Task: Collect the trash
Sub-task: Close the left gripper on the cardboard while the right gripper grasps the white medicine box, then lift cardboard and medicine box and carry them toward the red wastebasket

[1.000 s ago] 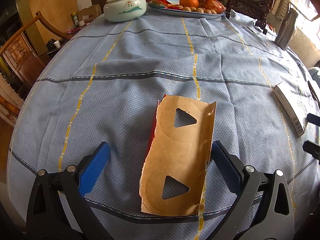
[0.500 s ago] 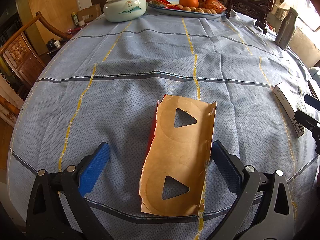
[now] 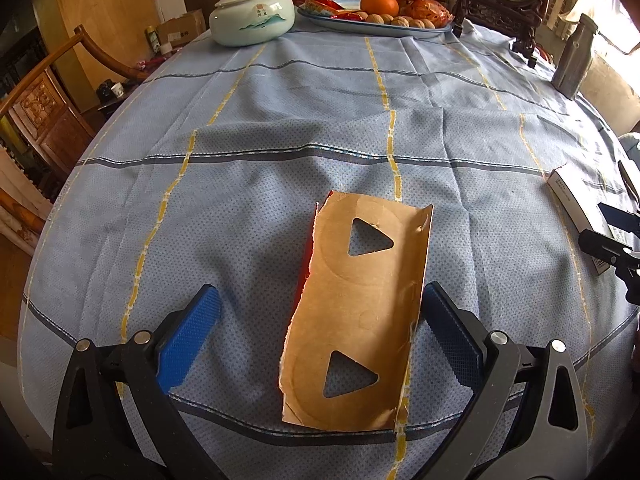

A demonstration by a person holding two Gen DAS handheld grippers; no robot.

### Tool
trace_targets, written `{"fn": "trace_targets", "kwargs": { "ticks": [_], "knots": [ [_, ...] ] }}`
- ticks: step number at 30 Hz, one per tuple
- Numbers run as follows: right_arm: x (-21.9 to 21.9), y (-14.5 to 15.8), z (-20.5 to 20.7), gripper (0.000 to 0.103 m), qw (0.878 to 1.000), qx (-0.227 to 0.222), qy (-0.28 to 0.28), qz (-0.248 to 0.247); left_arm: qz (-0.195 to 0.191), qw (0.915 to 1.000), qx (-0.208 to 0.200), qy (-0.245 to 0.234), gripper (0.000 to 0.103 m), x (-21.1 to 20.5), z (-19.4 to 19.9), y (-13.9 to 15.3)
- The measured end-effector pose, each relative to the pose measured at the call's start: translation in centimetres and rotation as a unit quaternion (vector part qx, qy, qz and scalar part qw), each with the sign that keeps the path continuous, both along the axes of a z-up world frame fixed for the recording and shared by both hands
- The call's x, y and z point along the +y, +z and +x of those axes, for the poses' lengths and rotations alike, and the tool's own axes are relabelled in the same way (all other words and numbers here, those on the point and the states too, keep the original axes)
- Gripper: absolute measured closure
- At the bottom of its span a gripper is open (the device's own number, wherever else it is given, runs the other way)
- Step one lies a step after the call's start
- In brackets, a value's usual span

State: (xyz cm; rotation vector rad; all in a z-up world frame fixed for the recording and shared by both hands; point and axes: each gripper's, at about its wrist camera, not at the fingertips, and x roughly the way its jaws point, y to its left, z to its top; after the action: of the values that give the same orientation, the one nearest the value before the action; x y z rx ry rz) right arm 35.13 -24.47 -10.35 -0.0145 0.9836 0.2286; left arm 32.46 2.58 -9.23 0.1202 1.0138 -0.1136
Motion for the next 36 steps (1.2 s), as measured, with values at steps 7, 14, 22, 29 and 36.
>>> {"fn": "trace_targets", "kwargs": {
  "ticks": [7,14,22,29,36],
  "knots": [
    [0.8,0.1,-0.2,0.030,1.000,-0.004,0.004,-0.027,0.068,0.9963,-0.049,-0.019,0.024,-2.1,-1.4,0.5],
    [0.8,0.4,-0.6,0.057,0.999,-0.013,0.013,-0.029,0.044,0.9979,-0.041,-0.027,0.036,-1.7,-1.3,0.6],
    [0.4,0.4,-0.8,0.057,1.000,-0.012,0.015,-0.010,0.027,0.9976,-0.062,-0.014,0.046,-1.3,-1.6,1.4],
    [0.4,0.4,-0.7,0.057,1.000,-0.010,0.015,-0.007,-0.002,0.9973,-0.074,-0.001,0.046,-0.4,-1.7,2.1],
    [-0.1,1.3,-1.2,0.057,0.999,-0.042,0.003,-0.007,-0.033,0.9948,-0.096,0.007,0.046,0.2,-2.3,3.0]
  ]
}}
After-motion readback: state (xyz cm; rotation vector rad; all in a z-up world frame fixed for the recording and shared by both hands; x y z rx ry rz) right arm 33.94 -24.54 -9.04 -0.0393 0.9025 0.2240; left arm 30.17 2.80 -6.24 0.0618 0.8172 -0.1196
